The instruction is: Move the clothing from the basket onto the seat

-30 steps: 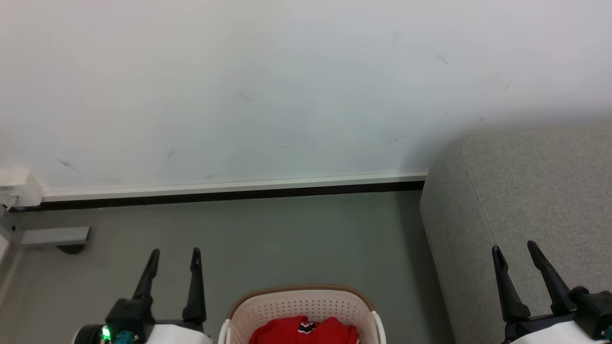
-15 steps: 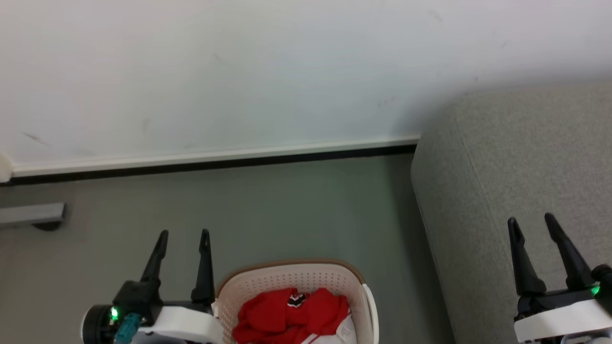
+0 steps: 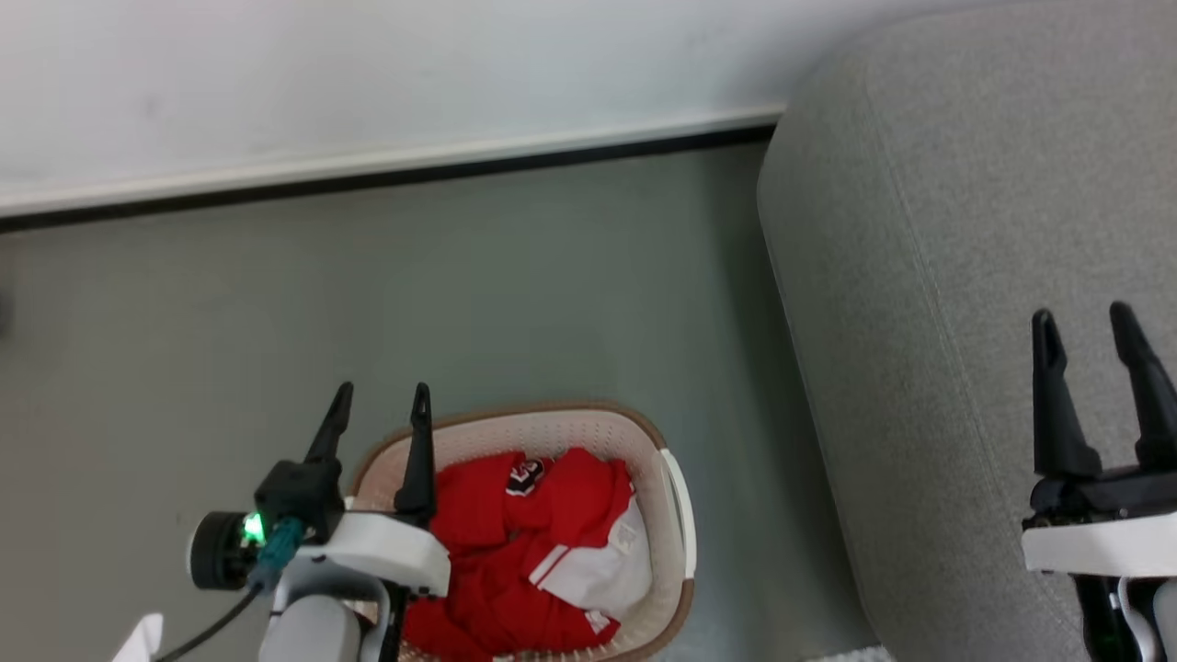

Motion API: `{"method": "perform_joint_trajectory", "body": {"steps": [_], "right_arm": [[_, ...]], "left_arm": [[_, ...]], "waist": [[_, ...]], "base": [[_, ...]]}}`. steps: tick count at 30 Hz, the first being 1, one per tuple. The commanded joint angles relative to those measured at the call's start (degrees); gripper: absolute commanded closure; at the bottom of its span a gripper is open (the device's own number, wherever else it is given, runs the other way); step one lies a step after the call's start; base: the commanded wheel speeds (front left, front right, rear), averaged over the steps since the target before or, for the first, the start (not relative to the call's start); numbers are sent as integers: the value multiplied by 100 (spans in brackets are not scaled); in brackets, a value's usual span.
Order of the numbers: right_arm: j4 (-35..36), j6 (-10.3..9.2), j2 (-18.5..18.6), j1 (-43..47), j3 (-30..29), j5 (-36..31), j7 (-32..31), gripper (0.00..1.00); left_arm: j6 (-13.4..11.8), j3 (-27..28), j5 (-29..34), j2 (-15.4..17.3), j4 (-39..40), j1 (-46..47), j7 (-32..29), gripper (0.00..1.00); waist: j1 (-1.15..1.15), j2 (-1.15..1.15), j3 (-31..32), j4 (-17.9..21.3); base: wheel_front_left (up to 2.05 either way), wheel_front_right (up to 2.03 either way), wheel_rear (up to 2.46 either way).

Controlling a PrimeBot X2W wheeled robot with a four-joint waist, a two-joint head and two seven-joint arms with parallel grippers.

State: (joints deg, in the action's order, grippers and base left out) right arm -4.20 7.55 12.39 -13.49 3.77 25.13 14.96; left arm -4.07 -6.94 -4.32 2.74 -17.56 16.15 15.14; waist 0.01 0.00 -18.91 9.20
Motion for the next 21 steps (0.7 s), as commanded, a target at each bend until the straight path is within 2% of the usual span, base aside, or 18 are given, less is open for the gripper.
{"method": "perform_joint_trajectory", "body": {"steps": [1, 9, 10, 21], "right_arm": [[118, -12, -34, -179, -47, 75, 12, 0], [564, -12, -104, -558, -211, 149, 12, 0], [564, -12, -104, -558, -211, 149, 12, 0], [976, -12, -281, -952, -482, 200, 12, 0]], "left_arm": [[37, -13, 34, 27, -274, 239, 2, 0], [219, -190, 90, 38, -1830, 1121, 3, 0], [219, -190, 90, 38, -1830, 1121, 3, 0], [711, -461, -26, 47, -3940, 2375, -297, 0]], "waist": [[-1, 0, -456, 187], [-1, 0, -1213, 401], [-1, 0, -1213, 401], [-1, 0, -2013, 788]], "base": [[0, 0, 0], [0, 0, 0], [0, 0, 0], [0, 0, 0]]}}
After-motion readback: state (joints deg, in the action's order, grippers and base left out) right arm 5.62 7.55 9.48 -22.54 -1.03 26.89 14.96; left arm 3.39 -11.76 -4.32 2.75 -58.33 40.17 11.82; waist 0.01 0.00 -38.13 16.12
